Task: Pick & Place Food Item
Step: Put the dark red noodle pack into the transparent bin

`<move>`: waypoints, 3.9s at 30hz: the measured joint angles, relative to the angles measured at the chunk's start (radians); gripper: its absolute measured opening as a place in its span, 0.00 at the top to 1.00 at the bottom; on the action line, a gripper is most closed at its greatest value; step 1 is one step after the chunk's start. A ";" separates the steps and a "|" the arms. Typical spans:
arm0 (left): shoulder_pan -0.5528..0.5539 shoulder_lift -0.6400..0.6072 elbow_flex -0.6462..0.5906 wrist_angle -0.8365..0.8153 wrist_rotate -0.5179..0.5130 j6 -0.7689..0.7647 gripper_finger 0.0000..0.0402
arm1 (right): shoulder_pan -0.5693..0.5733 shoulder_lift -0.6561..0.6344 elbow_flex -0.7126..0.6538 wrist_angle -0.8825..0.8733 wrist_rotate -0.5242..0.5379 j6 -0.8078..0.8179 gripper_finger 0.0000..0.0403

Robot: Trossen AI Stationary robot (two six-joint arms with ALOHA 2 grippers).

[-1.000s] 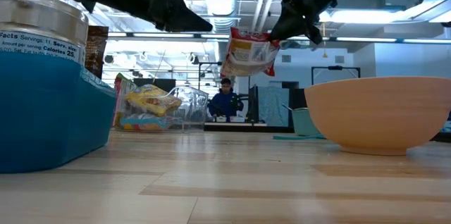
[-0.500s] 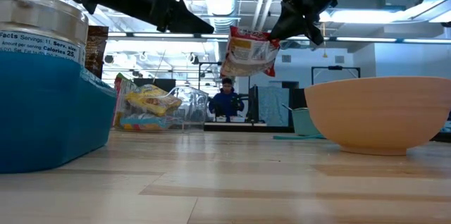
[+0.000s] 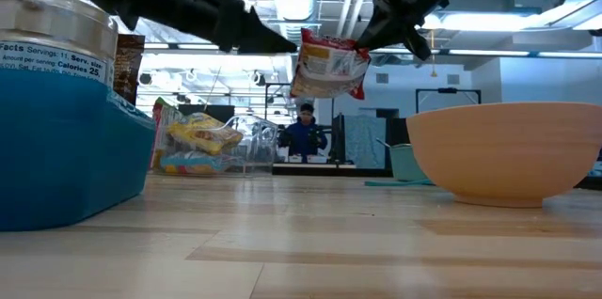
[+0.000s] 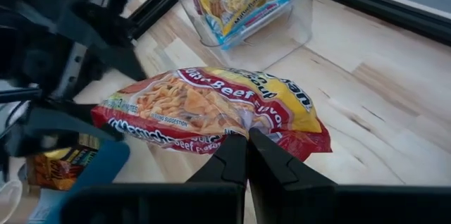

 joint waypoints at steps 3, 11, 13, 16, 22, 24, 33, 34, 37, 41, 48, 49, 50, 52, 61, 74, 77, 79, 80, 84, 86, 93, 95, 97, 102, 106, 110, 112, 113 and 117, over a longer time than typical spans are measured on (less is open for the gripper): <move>0.000 0.029 0.000 0.042 -0.021 0.016 0.37 | 0.000 0.000 0.000 0.006 -0.003 0.003 1.00; 0.017 0.053 0.000 0.110 -0.032 0.017 0.38 | 0.001 0.007 0.000 0.006 -0.018 0.003 1.00; 0.018 0.053 0.000 0.113 -0.033 0.014 0.38 | 0.001 0.015 0.000 0.002 -0.022 0.004 1.00; 0.018 0.053 0.000 0.138 -0.033 0.012 0.39 | 0.001 0.040 0.000 0.020 -0.028 0.012 1.00; 0.018 0.053 0.000 0.118 -0.025 0.011 0.39 | 0.000 0.074 0.000 0.030 -0.029 0.019 1.00; 0.018 0.053 0.000 0.111 -0.023 0.011 0.39 | -0.001 0.075 0.000 0.031 -0.029 0.019 1.00; 0.018 0.053 0.000 0.092 -0.014 0.009 0.39 | -0.008 0.075 0.000 0.059 -0.058 0.018 1.00; 0.018 0.053 0.000 0.084 -0.011 0.008 0.39 | -0.010 0.075 0.000 0.069 -0.065 0.018 1.00; 0.018 0.053 0.000 0.073 -0.010 0.008 0.39 | -0.011 0.075 0.000 0.085 -0.081 0.019 1.00; 0.018 0.053 0.000 0.081 -0.010 0.008 0.39 | -0.012 0.075 0.000 0.084 -0.081 0.014 1.00; 0.018 0.053 0.000 0.081 -0.009 0.008 0.40 | -0.012 0.075 0.000 0.082 -0.081 0.016 1.00; 0.018 0.053 0.000 0.081 -0.009 0.008 0.41 | -0.012 0.075 0.000 0.082 -0.081 0.017 1.00; 0.018 0.053 0.000 0.080 -0.009 0.008 0.42 | -0.012 0.075 0.000 0.082 -0.081 0.018 1.00; 0.018 0.053 0.000 0.079 -0.009 0.008 0.46 | -0.012 0.075 0.000 0.082 -0.081 0.019 1.00; 0.018 0.053 0.000 0.078 -0.009 0.008 0.67 | -0.012 0.075 0.000 0.081 -0.081 0.019 1.00; 0.018 0.053 0.000 0.078 -0.005 0.007 0.85 | -0.012 0.075 0.000 0.066 -0.081 0.011 1.00; 0.018 0.053 0.000 0.078 -0.005 0.008 0.89 | -0.012 0.075 0.000 0.066 -0.081 0.011 1.00; 0.018 0.053 0.000 0.078 -0.006 0.008 0.91 | -0.012 0.075 0.000 0.066 -0.081 0.011 1.00; 0.018 0.053 0.000 0.078 -0.006 0.008 0.92 | -0.012 0.075 0.000 0.066 -0.081 0.011 1.00; 0.018 0.053 0.000 0.079 -0.007 0.007 0.95 | -0.012 0.075 0.000 0.066 -0.081 0.010 1.00; 0.018 0.053 0.000 0.078 -0.010 0.007 0.96 | -0.012 0.075 0.000 0.066 -0.081 0.009 1.00; 0.018 0.053 0.000 0.079 -0.010 0.007 0.96 | -0.012 0.075 0.000 0.066 -0.081 0.008 0.97; 0.018 0.053 0.000 0.079 -0.010 0.007 0.96 | -0.012 0.075 0.000 0.066 -0.081 0.001 0.92; 0.018 0.053 0.000 0.078 -0.010 0.007 0.96 | -0.012 0.074 0.000 0.065 -0.081 -0.008 0.87; 0.018 0.053 0.000 0.078 -0.051 0.007 0.96 | -0.012 0.074 0.000 0.062 -0.081 -0.018 0.75; 0.018 0.053 0.000 0.077 -0.062 0.007 0.97 | -0.012 0.064 0.000 0.040 -0.081 -0.047 0.70; 0.018 0.053 0.000 0.077 -0.069 0.007 0.96 | -0.012 0.047 0.001 0.017 -0.079 -0.064 0.66; 0.018 0.053 0.000 0.080 -0.088 0.007 0.97 | -0.012 0.029 -0.001 -0.017 -0.078 -0.080 0.65; 0.018 0.053 0.000 0.081 -0.094 0.008 0.97 | -0.010 0.022 -0.001 -0.014 -0.078 -0.090 0.65; 0.018 0.053 0.000 0.087 -0.127 0.008 0.97 | -0.003 -0.014 0.000 -0.041 -0.077 -0.110 0.64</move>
